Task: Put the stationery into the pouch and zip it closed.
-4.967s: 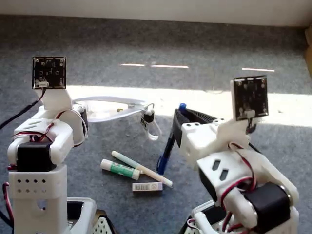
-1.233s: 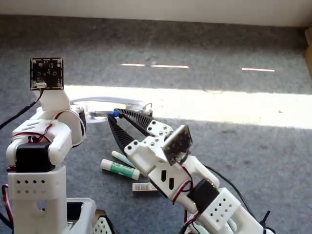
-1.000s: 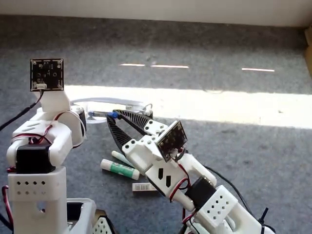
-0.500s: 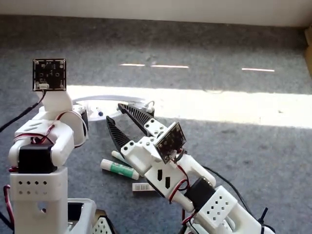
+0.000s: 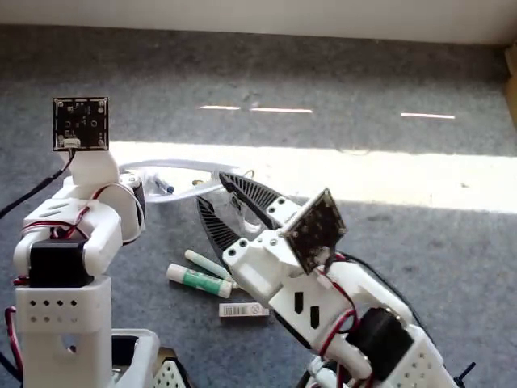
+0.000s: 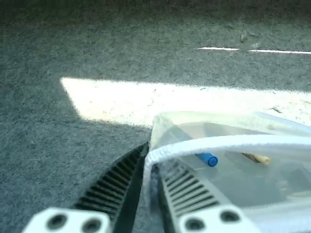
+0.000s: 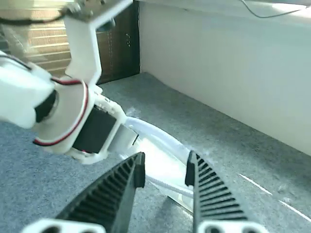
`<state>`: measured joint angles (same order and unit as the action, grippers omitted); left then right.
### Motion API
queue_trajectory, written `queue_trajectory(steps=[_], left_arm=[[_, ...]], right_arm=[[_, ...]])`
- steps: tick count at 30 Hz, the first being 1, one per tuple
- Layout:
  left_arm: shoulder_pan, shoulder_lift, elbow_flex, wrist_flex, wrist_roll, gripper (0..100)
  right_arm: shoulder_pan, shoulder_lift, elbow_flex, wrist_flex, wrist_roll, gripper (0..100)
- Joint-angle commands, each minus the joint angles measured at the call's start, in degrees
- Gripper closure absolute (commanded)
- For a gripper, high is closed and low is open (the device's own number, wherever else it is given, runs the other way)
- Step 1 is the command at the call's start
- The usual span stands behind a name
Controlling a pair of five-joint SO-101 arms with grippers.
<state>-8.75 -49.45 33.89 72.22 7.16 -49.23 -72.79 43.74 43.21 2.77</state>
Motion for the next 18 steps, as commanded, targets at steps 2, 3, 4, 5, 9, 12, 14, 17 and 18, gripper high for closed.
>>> queue_trajectory(steps=[2, 3, 4, 5, 9, 12, 14, 17, 18], left_arm=[[-0.92, 0.75, 0.92, -0.35, 0.26, 99], [-0.92, 0.75, 0.92, -0.35, 0.26, 99], [-0.92, 0.75, 0.92, -0.35, 0.26, 99], [-0.92, 0.75, 0.92, -0.35, 0.26, 99], [-1.63, 0.75, 0.92, -0.35, 0.53, 99], [-3.82, 0.75, 0.84, -0.79, 0.62, 99], [-4.70, 0.75, 0.84, -0.79, 1.58, 99], [-5.14, 0.75, 0.84, -0.79, 2.11, 99], [-5.41, 0.75, 0.84, -0.79, 2.11, 99]], right_arm=[[-0.48, 6.64, -15.25, 13.05, 0.09, 86.0], [-0.57, 7.96, -17.19, 15.96, 0.09, 86.0], [-0.57, 9.19, -18.86, 18.51, 0.00, 86.0], [-0.57, 10.15, -20.09, 20.88, 0.00, 86.0], [-0.57, 11.21, -20.44, 27.56, 0.00, 86.0], [-0.57, 11.38, -20.35, 31.43, -3.52, 86.0], [-0.57, 11.47, -19.30, 32.31, -5.36, 86.0], [-0.57, 11.47, -12.79, 29.76, -4.66, 86.0], [-0.57, 11.47, -10.07, 27.91, -4.66, 86.0]])
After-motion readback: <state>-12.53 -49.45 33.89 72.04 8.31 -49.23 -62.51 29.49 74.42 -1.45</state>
